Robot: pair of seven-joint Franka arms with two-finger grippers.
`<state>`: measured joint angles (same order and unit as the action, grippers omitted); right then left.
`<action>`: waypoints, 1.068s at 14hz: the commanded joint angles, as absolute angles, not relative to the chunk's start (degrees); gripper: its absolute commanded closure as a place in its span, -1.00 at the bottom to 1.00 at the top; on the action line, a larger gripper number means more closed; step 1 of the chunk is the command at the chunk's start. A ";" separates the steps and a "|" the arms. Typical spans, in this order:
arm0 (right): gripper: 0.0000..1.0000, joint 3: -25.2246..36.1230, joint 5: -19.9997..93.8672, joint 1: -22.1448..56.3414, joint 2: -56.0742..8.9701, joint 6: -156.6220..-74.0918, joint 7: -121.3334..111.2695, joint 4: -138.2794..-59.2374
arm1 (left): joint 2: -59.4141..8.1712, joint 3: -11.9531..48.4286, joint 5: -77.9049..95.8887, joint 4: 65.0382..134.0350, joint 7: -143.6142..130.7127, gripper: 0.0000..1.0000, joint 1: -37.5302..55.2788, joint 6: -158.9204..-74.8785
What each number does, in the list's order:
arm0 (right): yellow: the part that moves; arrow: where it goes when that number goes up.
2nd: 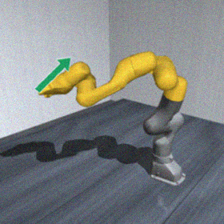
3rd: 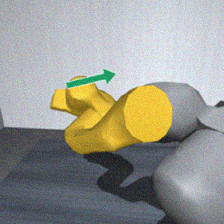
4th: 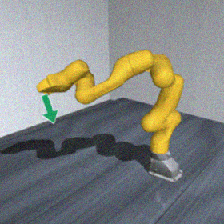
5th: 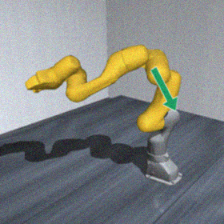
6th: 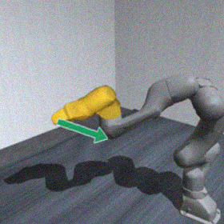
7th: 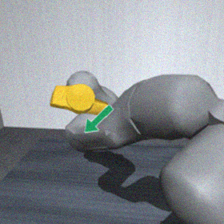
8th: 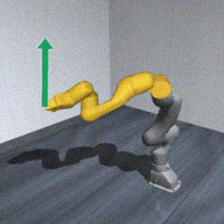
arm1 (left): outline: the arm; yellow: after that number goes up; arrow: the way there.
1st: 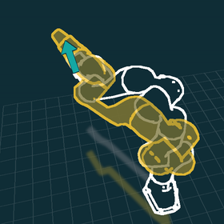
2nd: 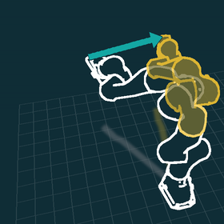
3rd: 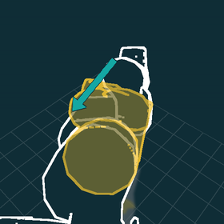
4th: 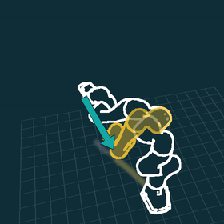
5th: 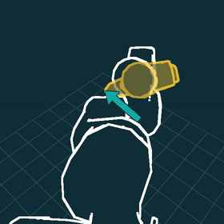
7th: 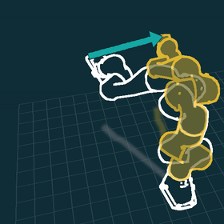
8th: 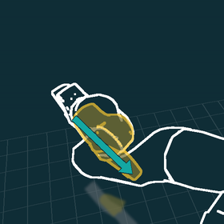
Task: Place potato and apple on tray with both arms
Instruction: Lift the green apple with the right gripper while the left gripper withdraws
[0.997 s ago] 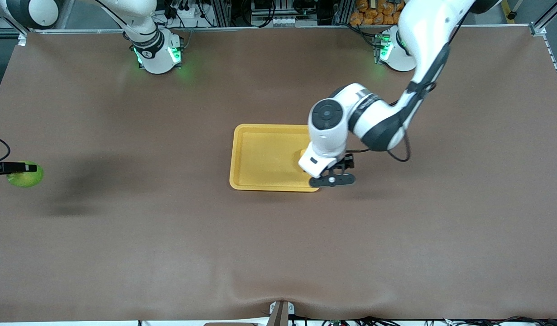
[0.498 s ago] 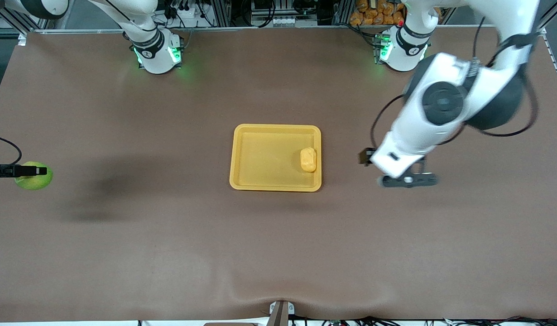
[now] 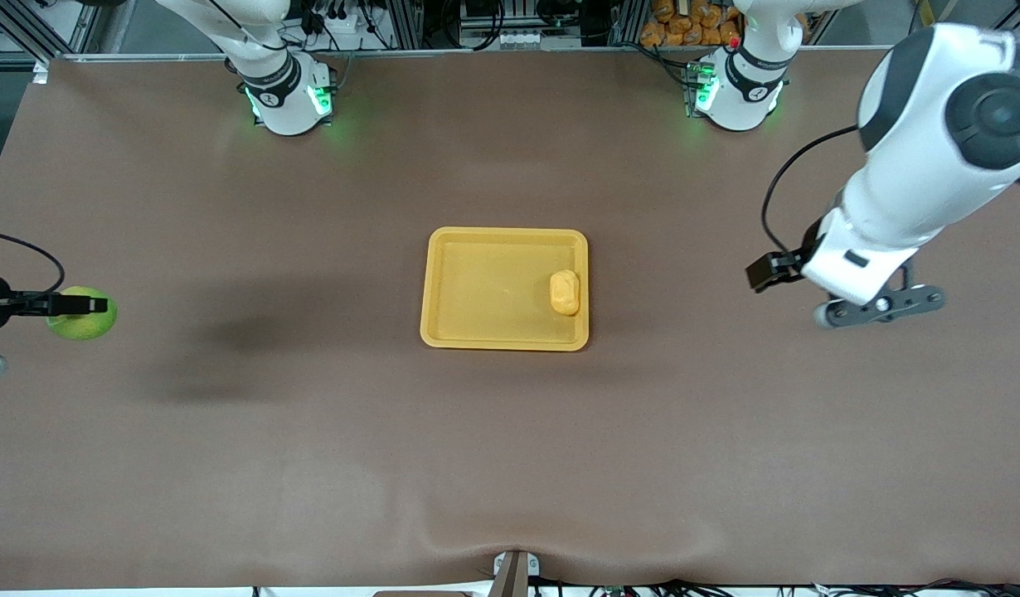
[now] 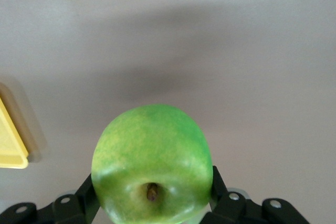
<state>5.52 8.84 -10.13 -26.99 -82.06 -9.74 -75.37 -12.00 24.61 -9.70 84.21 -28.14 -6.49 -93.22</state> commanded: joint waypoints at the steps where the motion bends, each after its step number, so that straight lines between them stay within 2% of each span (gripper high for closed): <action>1: 1.00 5.80 8.96 -6.34 -22.24 -83.32 -5.02 -80.59 | -8.89 25.14 -8.70 84.55 -24.19 -1.00 -10.01 -90.62; 11: 1.00 5.62 12.30 4.12 -20.30 -85.69 2.98 -82.97 | -1.33 24.61 -5.90 85.25 -8.36 -1.00 -16.96 -86.05; 15: 1.00 5.62 12.30 7.99 -20.21 -85.43 6.68 -83.32 | 2.54 19.01 -5.54 88.06 -6.77 -1.00 -13.99 -84.99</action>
